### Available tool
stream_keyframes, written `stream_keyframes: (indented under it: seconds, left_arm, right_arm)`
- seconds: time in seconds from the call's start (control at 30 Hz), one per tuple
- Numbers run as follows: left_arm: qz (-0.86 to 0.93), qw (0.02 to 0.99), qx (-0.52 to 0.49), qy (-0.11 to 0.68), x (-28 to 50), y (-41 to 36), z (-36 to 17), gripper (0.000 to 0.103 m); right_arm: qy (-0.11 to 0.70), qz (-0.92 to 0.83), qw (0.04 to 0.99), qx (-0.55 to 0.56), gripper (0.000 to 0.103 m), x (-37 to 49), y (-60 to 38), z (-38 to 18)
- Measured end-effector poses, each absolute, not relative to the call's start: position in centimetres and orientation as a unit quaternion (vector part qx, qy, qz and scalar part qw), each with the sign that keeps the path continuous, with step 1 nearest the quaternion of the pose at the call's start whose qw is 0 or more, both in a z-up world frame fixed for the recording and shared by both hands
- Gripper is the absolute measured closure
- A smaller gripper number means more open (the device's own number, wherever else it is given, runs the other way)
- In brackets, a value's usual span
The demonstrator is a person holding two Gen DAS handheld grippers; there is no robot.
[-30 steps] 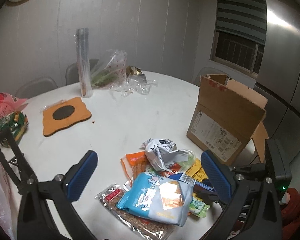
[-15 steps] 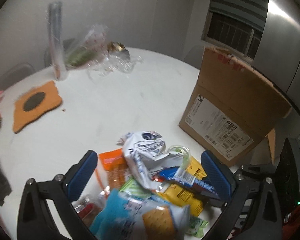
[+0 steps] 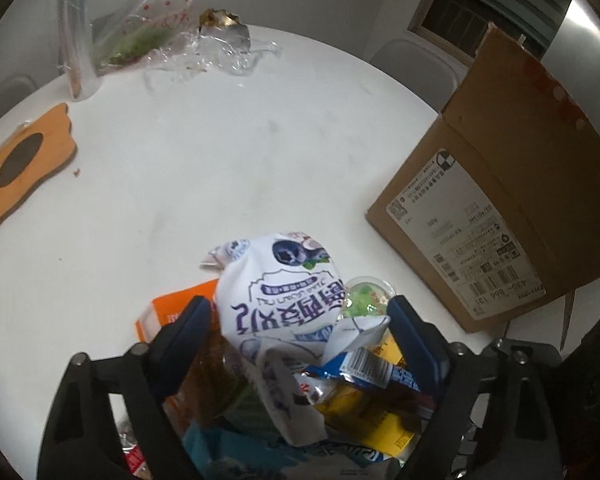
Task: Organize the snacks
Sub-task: 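Grasp the brown chocolate bar with the right tool, then lift the chocolate bar with the right tool while the left tool grasps the white crumpled bag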
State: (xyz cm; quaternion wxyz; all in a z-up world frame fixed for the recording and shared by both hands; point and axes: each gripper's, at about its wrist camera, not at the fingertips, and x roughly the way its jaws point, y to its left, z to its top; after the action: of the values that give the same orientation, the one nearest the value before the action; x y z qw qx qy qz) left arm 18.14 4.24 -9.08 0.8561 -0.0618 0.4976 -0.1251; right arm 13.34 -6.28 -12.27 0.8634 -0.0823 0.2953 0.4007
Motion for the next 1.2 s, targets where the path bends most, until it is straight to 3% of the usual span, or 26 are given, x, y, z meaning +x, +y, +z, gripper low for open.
stream_keyframes:
  seconds: [0.17, 0.37, 0.5, 1.2]
  left_arm:
    - [-0.127, 0.859, -0.046, 0.494, 17.9, 3.8, -9.4, 0.025]
    - [-0.135, 0.868, -0.035, 0.477, 16.7, 3.3, -8.8, 0.046]
    - [-0.137, 0.873, -0.029, 0.468, 16.0, 2.9, -8.2, 0.054]
    - [-0.121, 0.92, -0.033, 0.372, 8.1, 4.7, -1.9, 0.056]
  right_arm:
    - [0.301, 0.418, 0.853, -0.085, 0.083, 14.0, -6.1, -12.5]
    - [0.3, 0.419, 0.852, -0.091, 0.089, 14.3, -6.0, -12.3]
    - [0.295, 0.415, 0.856, -0.087, 0.089, 14.1, -6.2, -12.1]
    - [0.252, 0.392, 0.881, -0.081, 0.089, 11.5, -7.5, -8.8]
